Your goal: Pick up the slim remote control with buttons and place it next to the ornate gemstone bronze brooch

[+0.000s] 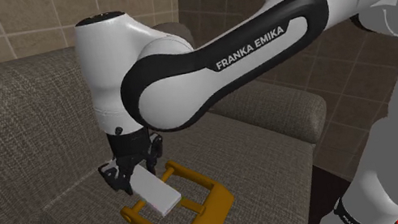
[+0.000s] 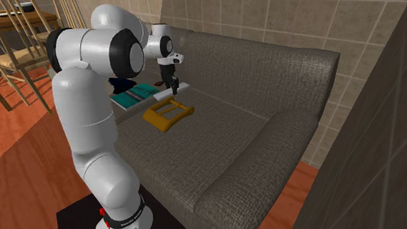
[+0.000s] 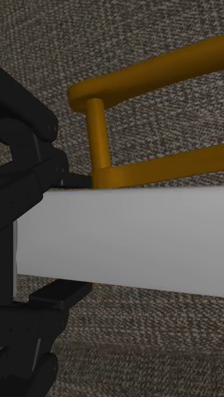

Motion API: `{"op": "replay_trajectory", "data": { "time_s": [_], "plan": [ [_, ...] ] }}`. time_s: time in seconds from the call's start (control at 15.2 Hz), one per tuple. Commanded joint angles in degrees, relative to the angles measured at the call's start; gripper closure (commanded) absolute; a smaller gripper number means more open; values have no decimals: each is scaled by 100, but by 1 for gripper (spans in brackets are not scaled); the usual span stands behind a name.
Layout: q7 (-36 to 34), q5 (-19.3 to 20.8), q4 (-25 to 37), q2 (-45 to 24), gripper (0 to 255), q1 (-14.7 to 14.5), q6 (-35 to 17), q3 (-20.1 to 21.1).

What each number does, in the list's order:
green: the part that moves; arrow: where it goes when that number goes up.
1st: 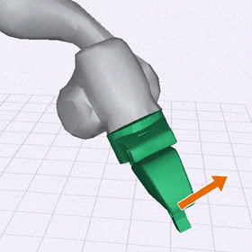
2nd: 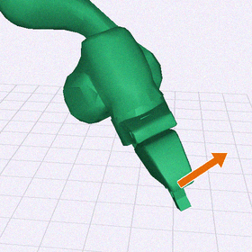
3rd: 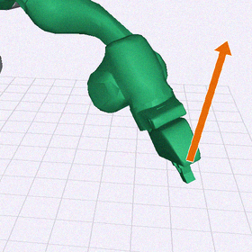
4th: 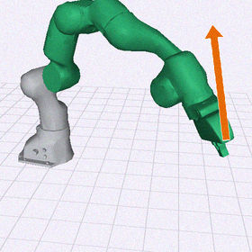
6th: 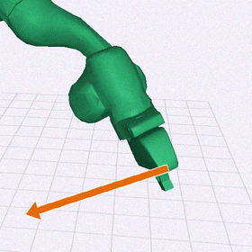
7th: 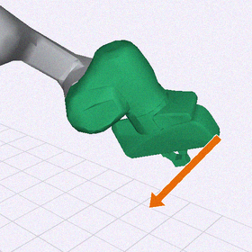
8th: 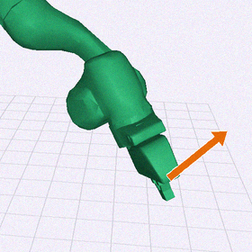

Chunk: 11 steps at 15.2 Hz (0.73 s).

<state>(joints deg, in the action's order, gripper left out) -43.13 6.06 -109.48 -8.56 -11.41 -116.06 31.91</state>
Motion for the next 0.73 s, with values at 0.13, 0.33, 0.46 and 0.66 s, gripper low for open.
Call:
{"op": "replay_trajectory", "data": {
  "time_s": [0.13, 0.33, 0.46, 0.66],
  "plan": [
    [-608, 489, 1005, -863, 255, -445, 301, 70],
    [-949, 818, 1910, -1537, 255, -866, 636, 40],
    [-1127, 1018, 2597, -2008, 255, -1185, 901, -6],
    [-1223, 1137, 2904, -2310, 255, -1373, 930, -61]
  ]
}}
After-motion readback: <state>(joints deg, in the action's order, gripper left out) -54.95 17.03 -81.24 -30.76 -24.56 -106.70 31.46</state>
